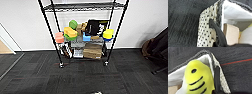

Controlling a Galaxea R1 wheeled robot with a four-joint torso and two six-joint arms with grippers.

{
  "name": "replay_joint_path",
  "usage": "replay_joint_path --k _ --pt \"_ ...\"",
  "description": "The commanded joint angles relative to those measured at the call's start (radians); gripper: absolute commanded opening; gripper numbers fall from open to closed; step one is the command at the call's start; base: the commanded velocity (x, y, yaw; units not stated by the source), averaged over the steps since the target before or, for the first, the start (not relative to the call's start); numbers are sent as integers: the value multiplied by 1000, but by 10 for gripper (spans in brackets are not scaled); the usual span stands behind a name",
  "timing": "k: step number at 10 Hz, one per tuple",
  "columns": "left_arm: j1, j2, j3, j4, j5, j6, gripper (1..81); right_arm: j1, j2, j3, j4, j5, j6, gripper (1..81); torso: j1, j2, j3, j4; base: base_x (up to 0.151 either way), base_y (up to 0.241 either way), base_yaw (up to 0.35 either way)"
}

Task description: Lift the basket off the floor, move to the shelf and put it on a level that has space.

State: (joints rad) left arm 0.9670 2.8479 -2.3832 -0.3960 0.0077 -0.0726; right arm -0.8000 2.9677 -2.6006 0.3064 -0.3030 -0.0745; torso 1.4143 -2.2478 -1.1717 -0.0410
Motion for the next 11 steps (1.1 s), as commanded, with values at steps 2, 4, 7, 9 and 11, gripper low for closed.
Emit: replay_joint_path --k 2,4,7,9,11 --pt "-89 -59 160 0 109 -13 10 81 -56 99 145 -59 10 10 0 0 0 0 0 0 0" --pt "-89 -114 213 -4 109 -13 10 46 -94 203 214 24 10 10 0 0 0 0 0 0 0" --pt "-101 -188 334 3 97 -12 10 26 -152 335 286 79 12 10 0 0 0 0 0 0 0" --pt "-112 -215 370 6 97 -12 10 20 -224 461 315 122 12 10 -64 100 0 0 0 0 0" --pt "-125 -217 377 8 106 -12 10 3 -281 544 323 170 12 10 -84 134 0 0 0 0 0"
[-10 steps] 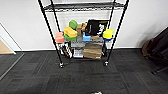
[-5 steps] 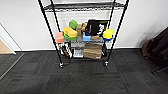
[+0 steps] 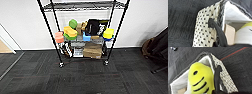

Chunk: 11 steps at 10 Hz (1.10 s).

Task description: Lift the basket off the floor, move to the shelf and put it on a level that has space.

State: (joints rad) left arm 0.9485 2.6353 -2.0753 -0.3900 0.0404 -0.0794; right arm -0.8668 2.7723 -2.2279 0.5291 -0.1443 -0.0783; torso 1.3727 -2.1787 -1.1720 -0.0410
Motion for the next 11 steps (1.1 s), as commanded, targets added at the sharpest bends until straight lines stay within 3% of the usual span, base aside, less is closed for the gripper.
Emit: replay_joint_path --k 1,5,11 --pt "-113 -6 76 2 75 -5 10 65 -112 208 106 20 15 10 -62 97 0 0 0 0 0" --pt "-144 -53 150 -4 76 -5 10 42 -196 344 104 60 14 10 -149 234 0 0 0 0 0" --pt "-167 -115 184 -10 98 -6 10 68 -221 407 94 86 12 10 -280 441 -1 0 0 0 0"
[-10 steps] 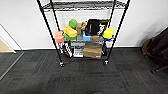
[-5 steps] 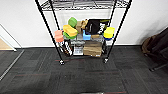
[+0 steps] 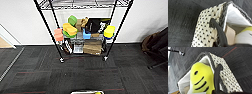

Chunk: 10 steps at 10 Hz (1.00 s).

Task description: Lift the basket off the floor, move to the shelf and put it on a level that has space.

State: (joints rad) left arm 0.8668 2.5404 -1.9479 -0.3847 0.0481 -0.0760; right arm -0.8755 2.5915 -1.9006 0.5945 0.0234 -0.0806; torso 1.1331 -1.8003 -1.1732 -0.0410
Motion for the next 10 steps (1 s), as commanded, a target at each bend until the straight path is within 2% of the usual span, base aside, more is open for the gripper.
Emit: replay_joint_path --k 1,2,4,10 --pt "-91 -18 58 -19 96 -10 10 74 -38 80 28 -80 12 10 -62 97 0 0 0 0 0" --pt "-94 -21 69 -31 104 -10 10 80 -37 78 28 -80 12 10 -84 130 0 0 0 0 0" --pt "-104 -24 84 -36 105 -10 10 89 -35 78 28 -80 12 10 -127 198 74 0 0 0 0" --pt "-127 -24 95 -39 108 -10 10 121 -29 66 28 -82 12 10 -248 384 260 0 0 0 0"
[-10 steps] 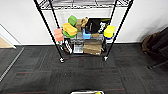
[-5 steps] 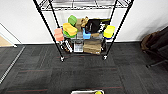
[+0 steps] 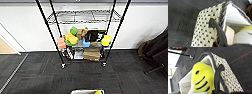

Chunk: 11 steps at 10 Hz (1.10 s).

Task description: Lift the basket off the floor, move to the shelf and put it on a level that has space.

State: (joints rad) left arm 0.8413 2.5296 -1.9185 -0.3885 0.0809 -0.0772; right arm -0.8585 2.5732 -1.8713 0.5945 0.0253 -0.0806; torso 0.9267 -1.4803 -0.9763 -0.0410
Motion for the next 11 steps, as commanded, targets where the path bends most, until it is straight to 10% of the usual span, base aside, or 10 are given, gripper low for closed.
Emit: replay_joint_path --k 1,11 --pt "-116 -14 65 -56 96 -9 10 117 -15 35 27 -84 12 10 -63 97 96 0 0 0 0" --pt "-150 -214 418 -89 14 2 10 141 -181 337 24 -30 10 10 -268 413 121 0 0 0 0"
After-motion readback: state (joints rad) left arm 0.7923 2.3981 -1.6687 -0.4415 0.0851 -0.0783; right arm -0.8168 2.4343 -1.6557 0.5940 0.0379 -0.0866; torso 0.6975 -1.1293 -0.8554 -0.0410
